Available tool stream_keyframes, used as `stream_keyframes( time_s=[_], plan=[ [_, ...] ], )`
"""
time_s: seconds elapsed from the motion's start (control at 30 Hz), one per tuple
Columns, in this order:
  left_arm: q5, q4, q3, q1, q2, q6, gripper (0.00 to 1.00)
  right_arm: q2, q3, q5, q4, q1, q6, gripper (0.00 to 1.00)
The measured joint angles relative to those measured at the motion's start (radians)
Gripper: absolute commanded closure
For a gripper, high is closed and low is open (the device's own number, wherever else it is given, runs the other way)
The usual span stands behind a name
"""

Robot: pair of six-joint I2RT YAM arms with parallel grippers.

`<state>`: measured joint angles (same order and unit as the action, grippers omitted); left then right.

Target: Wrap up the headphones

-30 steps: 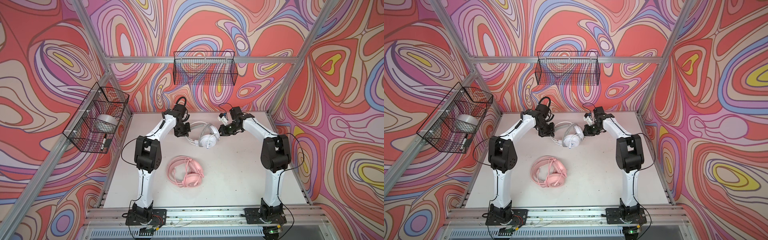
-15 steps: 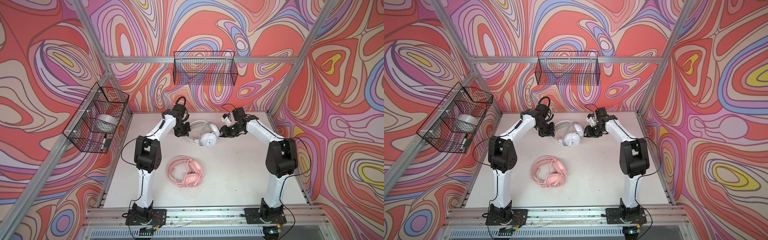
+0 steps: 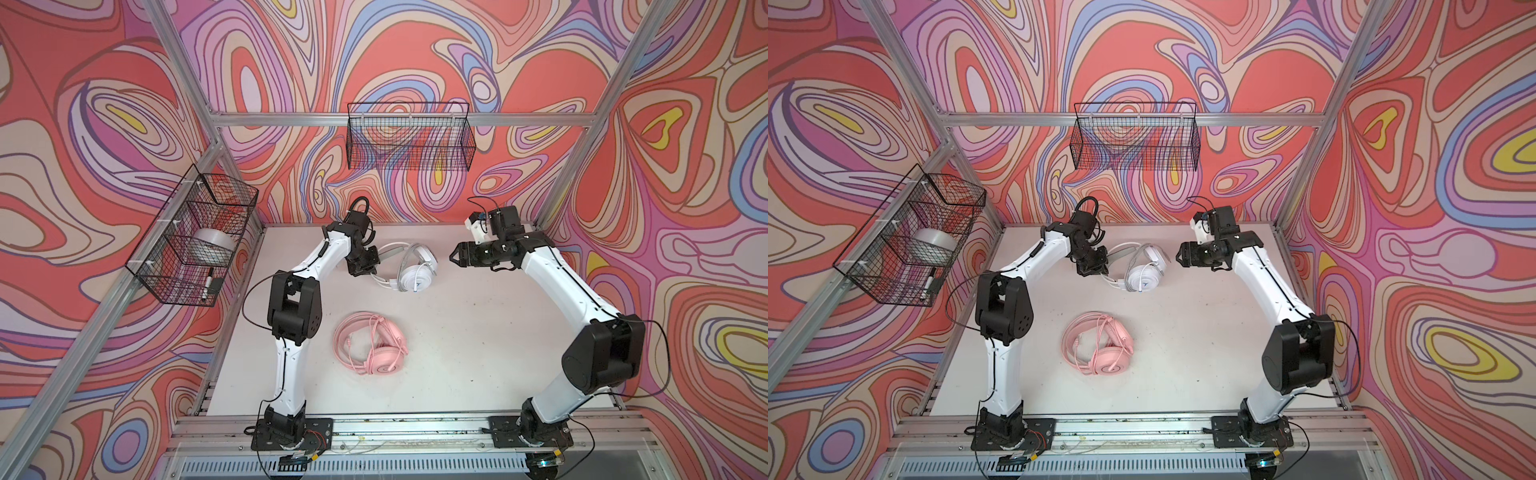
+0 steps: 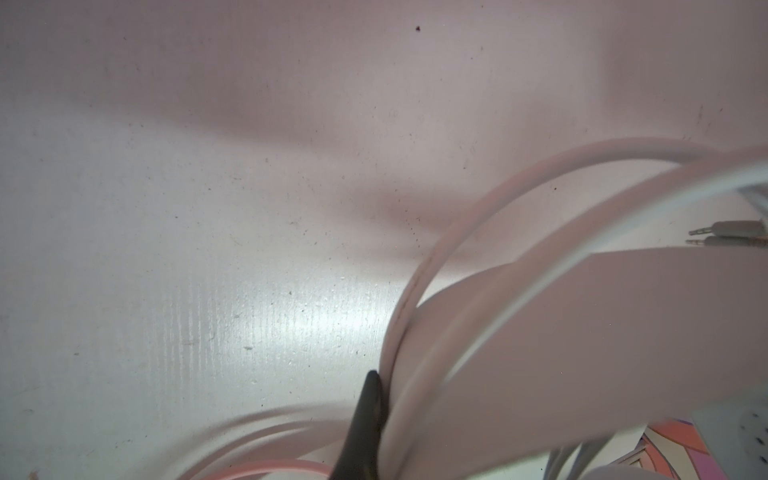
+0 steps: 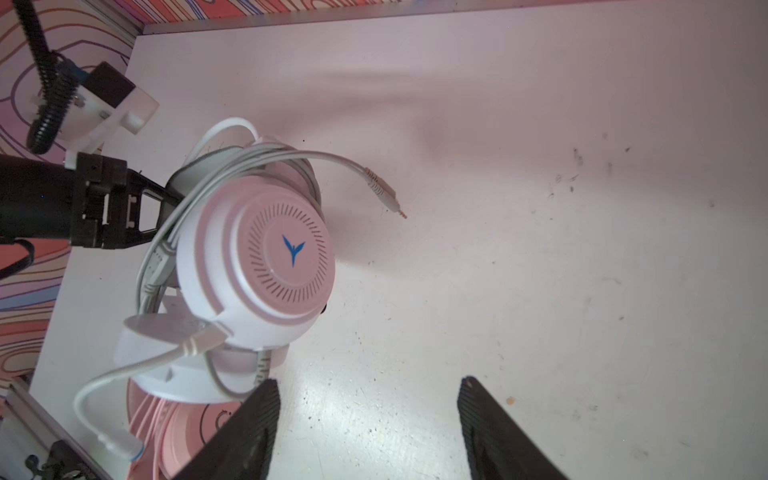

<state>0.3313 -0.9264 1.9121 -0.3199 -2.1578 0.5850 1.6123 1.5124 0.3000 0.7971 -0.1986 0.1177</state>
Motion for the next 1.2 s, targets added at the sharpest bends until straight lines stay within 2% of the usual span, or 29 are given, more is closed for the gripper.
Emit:
stream_keyframes(
  time_s=[0.03,0.07,0.3,0.5,0.6,0.8,1.07,1.2],
  plan=[
    [-0.004,0.002,-0.005,0.0,0.0,0.005,1.0,-0.031,-0.025,-0.013,-0.01,0.001,0.003,0.03],
    [-0.008,0.004,-0.007,0.0,0.0,0.01,1.0,-0.052,-0.046,-0.022,-0.017,0.001,0.003,0.02],
    [-0.047,0.038,-0.032,0.0,0.0,0.054,1.0,-0.2,-0.303,-0.08,-0.122,0.001,0.077,0.02],
    [-0.061,0.09,-0.054,0.0,-0.011,0.1,1.0,-0.262,-0.463,-0.106,-0.19,0.001,0.128,0.01],
    [-0.066,0.116,-0.063,0.0,-0.025,0.122,0.96,-0.277,-0.517,-0.109,-0.225,0.001,0.142,0.01],
    [-0.077,0.153,-0.079,-0.001,-0.058,0.158,0.87,-0.318,-0.586,-0.124,-0.282,0.001,0.154,0.02],
    [-0.087,0.188,-0.093,-0.002,-0.104,0.191,0.78,-0.337,-0.589,-0.145,-0.311,0.001,0.143,0.02],
    [-0.084,0.201,-0.095,-0.002,-0.107,0.2,0.66,-0.337,-0.589,-0.154,-0.312,0.001,0.133,0.01]
  ],
)
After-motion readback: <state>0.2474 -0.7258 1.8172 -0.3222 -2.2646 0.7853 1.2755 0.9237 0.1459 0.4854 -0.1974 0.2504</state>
